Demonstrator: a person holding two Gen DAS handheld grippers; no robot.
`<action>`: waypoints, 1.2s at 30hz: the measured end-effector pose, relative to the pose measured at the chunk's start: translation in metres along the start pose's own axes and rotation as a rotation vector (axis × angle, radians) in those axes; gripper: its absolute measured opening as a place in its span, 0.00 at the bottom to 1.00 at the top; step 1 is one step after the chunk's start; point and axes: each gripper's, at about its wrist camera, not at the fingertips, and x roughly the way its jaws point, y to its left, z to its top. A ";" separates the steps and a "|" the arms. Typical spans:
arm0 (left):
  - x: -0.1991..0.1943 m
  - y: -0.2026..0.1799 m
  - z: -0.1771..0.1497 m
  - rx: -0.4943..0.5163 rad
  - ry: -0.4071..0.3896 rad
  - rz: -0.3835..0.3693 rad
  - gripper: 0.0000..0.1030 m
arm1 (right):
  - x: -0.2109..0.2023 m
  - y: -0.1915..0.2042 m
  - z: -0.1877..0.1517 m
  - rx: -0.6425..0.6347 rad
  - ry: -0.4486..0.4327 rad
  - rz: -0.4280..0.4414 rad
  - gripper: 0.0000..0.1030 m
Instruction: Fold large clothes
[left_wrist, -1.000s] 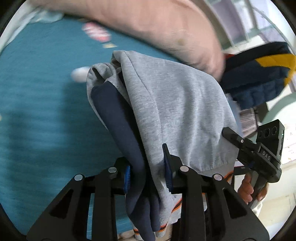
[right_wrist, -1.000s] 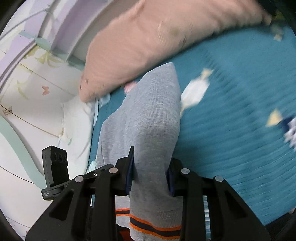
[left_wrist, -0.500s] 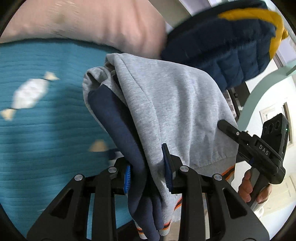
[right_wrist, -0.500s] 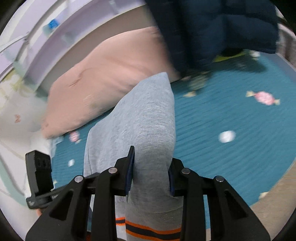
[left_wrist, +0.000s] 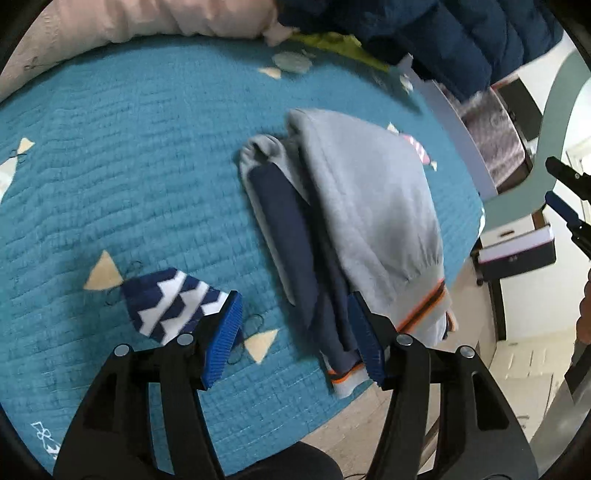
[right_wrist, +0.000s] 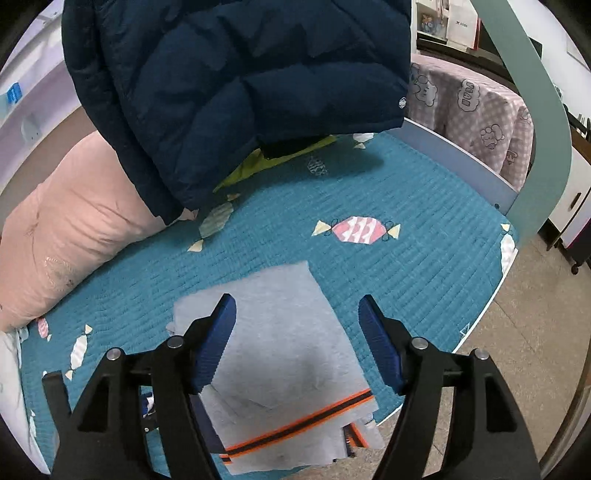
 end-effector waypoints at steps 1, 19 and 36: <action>0.004 -0.005 0.000 0.014 0.000 0.010 0.57 | 0.003 0.000 -0.004 -0.006 0.002 0.004 0.64; 0.082 -0.090 -0.019 0.321 -0.038 0.209 0.25 | 0.122 -0.063 -0.126 0.297 0.337 -0.035 0.10; 0.050 -0.096 -0.023 0.339 -0.085 0.173 0.17 | 0.081 -0.049 -0.125 0.248 0.269 -0.128 0.09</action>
